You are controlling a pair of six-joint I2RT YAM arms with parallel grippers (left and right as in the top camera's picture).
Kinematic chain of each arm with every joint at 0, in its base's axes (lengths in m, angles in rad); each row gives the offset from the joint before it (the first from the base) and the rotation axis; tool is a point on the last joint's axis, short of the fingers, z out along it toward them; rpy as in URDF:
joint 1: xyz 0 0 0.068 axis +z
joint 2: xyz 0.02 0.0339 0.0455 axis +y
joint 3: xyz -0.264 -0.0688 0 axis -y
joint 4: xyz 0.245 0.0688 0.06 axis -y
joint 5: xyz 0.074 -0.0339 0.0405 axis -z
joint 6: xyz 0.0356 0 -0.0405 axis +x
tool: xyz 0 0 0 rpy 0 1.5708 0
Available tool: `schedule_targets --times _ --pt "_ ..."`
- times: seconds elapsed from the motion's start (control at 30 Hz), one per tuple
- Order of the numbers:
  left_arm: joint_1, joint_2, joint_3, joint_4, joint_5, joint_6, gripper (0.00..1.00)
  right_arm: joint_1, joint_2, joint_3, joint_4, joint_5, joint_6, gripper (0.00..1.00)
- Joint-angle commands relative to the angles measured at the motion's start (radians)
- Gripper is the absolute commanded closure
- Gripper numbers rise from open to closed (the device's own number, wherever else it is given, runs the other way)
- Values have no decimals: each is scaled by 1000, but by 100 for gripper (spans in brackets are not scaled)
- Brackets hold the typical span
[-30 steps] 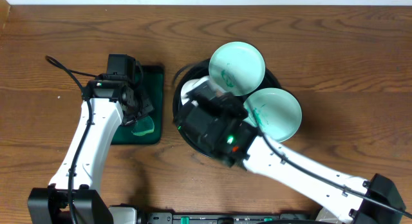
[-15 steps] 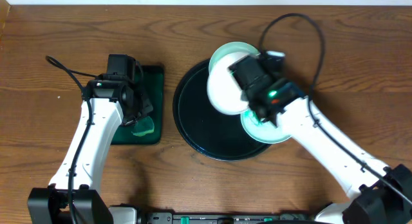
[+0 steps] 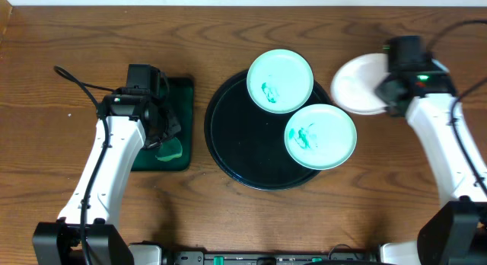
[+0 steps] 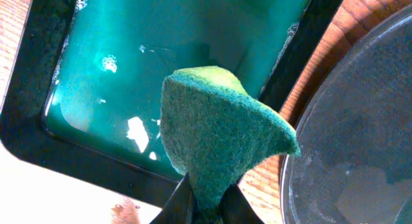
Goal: Clean dirty plates on tray and stack at the side
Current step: 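Carry the upright white plate with the right gripper to the table's right, then lower the white plate flat on the table and open the right gripper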
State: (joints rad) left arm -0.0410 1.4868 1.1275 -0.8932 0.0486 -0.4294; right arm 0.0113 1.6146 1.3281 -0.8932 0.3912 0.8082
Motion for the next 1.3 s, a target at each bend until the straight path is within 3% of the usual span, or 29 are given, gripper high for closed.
schedule_targets --times 0.0,0.33,0.7,0.77,0.83,0.9,1.07,1.2,1.23,1.27 --pt "3 10 -10 -4 -12 6 93 -111 -27 -1 -6 -19 21 99" --pt "3 10 -11 -3 -12 6 93 -335 46 -2 53 -39 -120 99" --pt "3 10 -11 -16 -12 6 93 -366 271 -2 141 -109 -230 98" --pt "3 10 -11 -19 -12 6 93 -366 283 -2 140 -121 -230 89" --pt "3 10 -11 -22 -12 6 93 -366 283 -2 145 -138 -246 64" --pt "3 10 -11 -23 -12 6 93 -366 276 -1 144 -146 -261 51" --pt "2 10 -11 -23 -12 6 93 -360 201 0 129 -167 -267 52" --pt "3 10 -11 -22 -12 6 93 -337 80 0 129 -286 -391 51" --pt "3 10 -11 -22 -12 6 93 -325 45 0 129 -340 -449 48" --pt "3 10 -11 -22 -12 6 93 -312 16 0 124 -391 -497 37"
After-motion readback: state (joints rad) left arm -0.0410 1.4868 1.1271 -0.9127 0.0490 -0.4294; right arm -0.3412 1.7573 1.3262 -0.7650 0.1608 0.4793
